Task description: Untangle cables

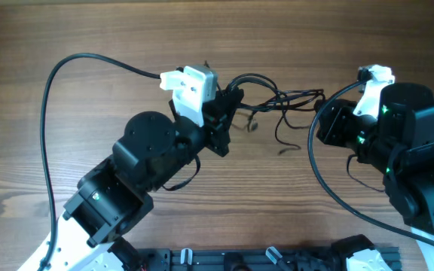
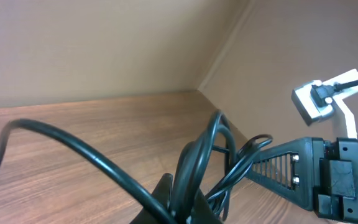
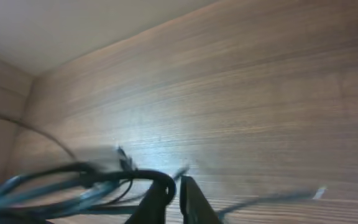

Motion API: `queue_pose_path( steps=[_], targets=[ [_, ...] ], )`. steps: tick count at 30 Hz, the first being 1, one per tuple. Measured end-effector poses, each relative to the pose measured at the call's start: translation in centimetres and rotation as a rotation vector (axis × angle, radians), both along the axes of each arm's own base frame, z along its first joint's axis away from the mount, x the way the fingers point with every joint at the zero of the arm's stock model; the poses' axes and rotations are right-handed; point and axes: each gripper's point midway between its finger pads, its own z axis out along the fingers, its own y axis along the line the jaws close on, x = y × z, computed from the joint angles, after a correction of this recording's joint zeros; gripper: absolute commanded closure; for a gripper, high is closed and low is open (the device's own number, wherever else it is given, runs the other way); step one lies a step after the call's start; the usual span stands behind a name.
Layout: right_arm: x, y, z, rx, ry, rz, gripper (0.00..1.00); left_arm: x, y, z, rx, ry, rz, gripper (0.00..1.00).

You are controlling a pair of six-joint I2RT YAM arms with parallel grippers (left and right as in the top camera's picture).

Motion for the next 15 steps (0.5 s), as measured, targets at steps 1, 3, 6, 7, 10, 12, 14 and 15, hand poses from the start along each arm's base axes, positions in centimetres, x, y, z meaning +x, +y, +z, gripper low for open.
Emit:
queue_pose_path(
  steps=[1,3,6,7,10,12,14,15],
  targets=[
    [0.1,-0.5,-0.1,-0.032,-0.007,-0.005,0.53,0.0,0.3,0.1,0.000,-0.003,0.014,0.96],
    [0.4,-1.6,-0.2,-0.102,-0.028,-0.012,0.26,0.3,1.6,0.9,-0.013,-0.024,0.063,0.96],
    [0.6,-1.4,0.1,-0.174,-0.073,0.067,0.11,0.2,2.6,1.6,-0.014,-0.050,0.093,0.96],
    [0.6,-1.1,0.3,-0.186,-0.089,0.100,0.08,0.3,2.6,1.6,-0.008,-0.053,0.095,0.96],
    [0.5,0.5,1.2,-0.207,-0.162,0.240,0.02,0.4,2.5,1.3,0.004,-0.052,0.095,0.96],
    [0.3,1.5,2.0,-0.212,-0.219,0.320,0.00,0.5,2.5,1.2,0.006,-0.049,0.095,0.96],
    [0.1,2.3,2.7,-0.219,-0.267,0.379,0.00,0.6,2.4,1.1,-0.001,-0.038,0.097,0.96],
    [0.0,2.6,3.0,-0.221,-0.288,0.405,0.00,0.6,2.4,1.0,-0.010,-0.029,0.099,0.96]
  ],
)
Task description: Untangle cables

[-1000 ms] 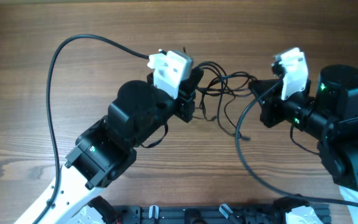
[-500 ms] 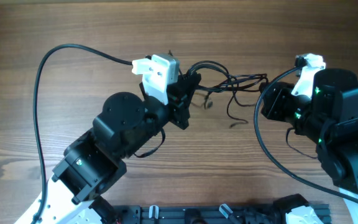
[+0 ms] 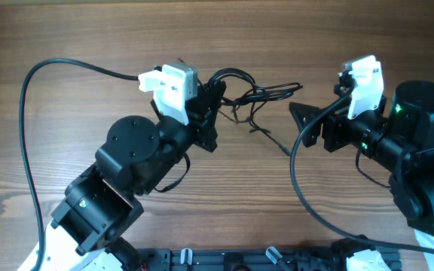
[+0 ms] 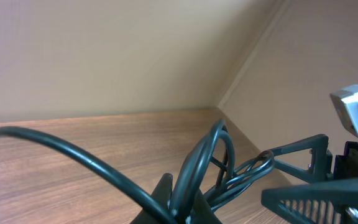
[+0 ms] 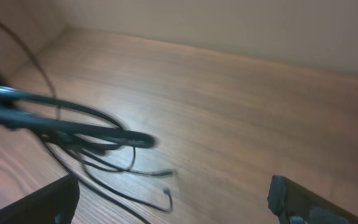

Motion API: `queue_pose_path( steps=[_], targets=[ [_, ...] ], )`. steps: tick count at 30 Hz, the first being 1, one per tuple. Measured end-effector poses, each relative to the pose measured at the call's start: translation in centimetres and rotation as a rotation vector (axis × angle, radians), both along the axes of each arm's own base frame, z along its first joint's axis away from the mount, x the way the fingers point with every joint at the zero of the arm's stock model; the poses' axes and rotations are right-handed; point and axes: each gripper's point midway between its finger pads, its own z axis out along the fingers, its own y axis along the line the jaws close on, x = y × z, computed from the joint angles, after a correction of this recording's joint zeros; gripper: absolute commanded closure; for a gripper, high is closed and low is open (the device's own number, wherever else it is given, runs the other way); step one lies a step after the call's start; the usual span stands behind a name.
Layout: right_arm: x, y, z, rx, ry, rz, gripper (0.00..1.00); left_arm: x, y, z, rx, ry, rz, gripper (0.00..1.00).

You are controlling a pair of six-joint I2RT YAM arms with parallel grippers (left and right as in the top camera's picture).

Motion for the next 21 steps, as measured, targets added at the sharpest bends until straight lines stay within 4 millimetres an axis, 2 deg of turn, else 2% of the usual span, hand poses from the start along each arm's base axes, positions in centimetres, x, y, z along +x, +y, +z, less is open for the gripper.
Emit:
queue_pose_path(
  steps=[9,21],
  targets=[
    [0.6,1.1,2.3,-0.013,-0.140,0.088,0.00,-0.2,-0.6,0.0,-0.159,0.123,-0.006,0.96],
    [2.9,1.6,3.3,-0.005,-0.205,0.088,0.00,-1.9,-3.0,0.1,-0.219,0.192,-0.165,0.96]
  ],
)
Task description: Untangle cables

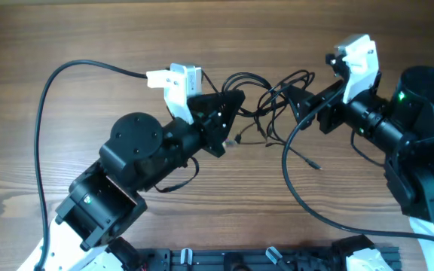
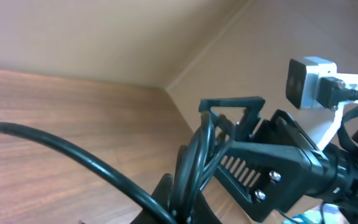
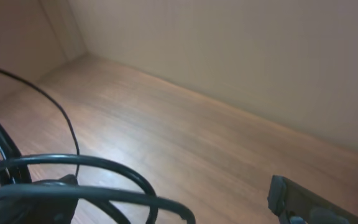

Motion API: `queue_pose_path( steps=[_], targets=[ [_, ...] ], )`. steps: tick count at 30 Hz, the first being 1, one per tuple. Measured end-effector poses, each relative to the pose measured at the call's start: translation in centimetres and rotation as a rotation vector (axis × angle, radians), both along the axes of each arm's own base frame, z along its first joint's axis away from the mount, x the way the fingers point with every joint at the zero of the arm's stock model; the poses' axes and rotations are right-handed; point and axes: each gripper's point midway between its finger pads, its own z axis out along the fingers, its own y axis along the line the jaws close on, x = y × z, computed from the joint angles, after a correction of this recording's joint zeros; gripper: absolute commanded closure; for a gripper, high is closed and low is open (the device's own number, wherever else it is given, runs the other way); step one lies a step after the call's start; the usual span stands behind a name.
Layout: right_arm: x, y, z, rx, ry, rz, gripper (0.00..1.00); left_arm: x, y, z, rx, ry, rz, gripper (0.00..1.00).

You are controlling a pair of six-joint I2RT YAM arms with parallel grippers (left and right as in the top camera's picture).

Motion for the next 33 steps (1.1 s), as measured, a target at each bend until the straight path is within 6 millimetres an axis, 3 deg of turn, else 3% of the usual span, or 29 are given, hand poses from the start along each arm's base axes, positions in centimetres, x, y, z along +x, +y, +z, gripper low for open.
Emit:
queue_pose_path(
  steps=[10,15,21,27,33],
  targets=[
    [1.9,-0.1,2.3,0.031,-0.106,-0.035,0.00,-2.7,-2.8,0.1,-0.027,0.021,-0.131,0.96],
    [3.4,-2.9,2.2,0.082,-0.064,-0.248,0.00,-4.4,-4.2,0.1,-0.028,0.022,-0.200,0.96],
    [3.6,-6.7,-0.4,0.156,0.080,-0.535,0.00,-4.4,-4.1,0.1,-0.010,0.001,-0.197,0.96],
    [3.3,-9.1,-1.5,0.155,0.115,-0.688,0.00,-3.8,-1.4,0.0,0.031,-0.013,-0.072,0.96],
    [3.2,-9.1,-1.6,0.164,0.119,-0.697,0.00,-4.1,3.3,1.5,0.031,-0.061,0.094,0.96]
  ],
)
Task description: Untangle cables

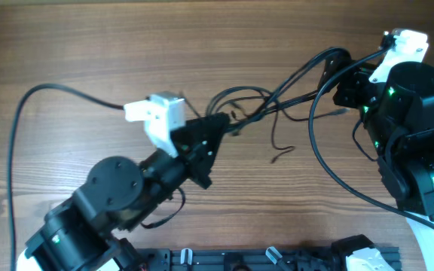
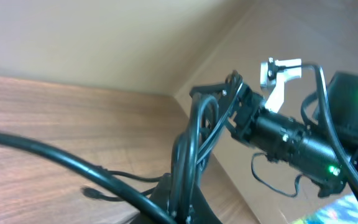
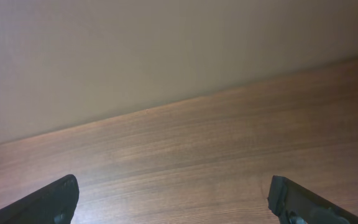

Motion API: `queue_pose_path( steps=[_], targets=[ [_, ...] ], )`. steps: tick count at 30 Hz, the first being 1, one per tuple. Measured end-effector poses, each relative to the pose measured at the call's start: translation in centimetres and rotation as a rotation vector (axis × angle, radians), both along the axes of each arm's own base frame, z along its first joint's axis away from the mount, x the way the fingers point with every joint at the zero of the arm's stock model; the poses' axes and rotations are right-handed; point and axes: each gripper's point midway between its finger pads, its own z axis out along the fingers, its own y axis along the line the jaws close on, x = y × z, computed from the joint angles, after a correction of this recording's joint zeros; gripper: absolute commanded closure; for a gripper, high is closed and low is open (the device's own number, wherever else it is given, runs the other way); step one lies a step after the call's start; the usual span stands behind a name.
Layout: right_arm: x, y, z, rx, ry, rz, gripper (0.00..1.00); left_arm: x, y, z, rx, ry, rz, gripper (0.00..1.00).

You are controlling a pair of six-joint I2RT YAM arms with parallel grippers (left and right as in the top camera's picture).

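Observation:
A bundle of thin black cables [image 1: 273, 102] stretches in a taut diagonal across the wooden table [image 1: 89, 45]. My left gripper [image 1: 203, 144] is shut on its lower left end, strands pinched between the fingers [image 2: 180, 198]. At the upper right, the loops [image 2: 205, 109] hang hooked over one finger of my right gripper [image 1: 336, 69]. That right gripper [image 3: 174, 202] is open wide, with only bare wood between its fingers [image 3: 55, 200]. Loose thin ends [image 1: 281, 147] trail on the table below the bundle.
The thick black feed cable of the left arm [image 1: 21, 113] arcs over the left of the table. The right arm's own cable [image 1: 315, 154] loops down past the loose ends. A black rail [image 1: 224, 260] runs along the front edge.
My right gripper, still open, has moved from beside the bundle's middle to the far right back. My left gripper has moved down and left. The bundle is now drawn out long between them.
At first both grippers were shut on the tangle, close together. Then my right gripper was open and away to the right. Later it was open at the loops again. Now the loops hang on its finger, stretched away from my left gripper's hold.

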Motion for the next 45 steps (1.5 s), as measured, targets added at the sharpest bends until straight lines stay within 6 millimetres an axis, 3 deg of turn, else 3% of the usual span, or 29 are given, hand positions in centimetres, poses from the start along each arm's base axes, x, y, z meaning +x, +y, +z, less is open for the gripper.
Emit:
queue_pose_path(
  steps=[15,22,27,38,45],
  targets=[
    [-0.8,-2.1,-1.4,-0.035,0.061,-0.110,0.00,1.0,8.0,0.8,0.053,-0.068,0.352,0.96],
    [-1.1,-2.4,-2.0,-0.050,0.088,-0.123,0.00,1.5,9.6,0.6,0.073,-0.070,0.443,0.96],
    [-2.3,-2.5,-4.0,-0.075,0.184,-0.105,0.00,1.6,10.1,0.6,0.077,-0.070,0.474,0.96],
    [-5.5,0.9,-9.2,-0.007,0.455,0.100,0.00,2.0,11.6,0.7,0.088,-0.074,0.564,0.96],
    [-7.0,5.8,-12.3,0.063,0.635,0.409,0.00,2.5,12.8,0.5,0.139,-0.089,0.646,0.96]
  ],
)
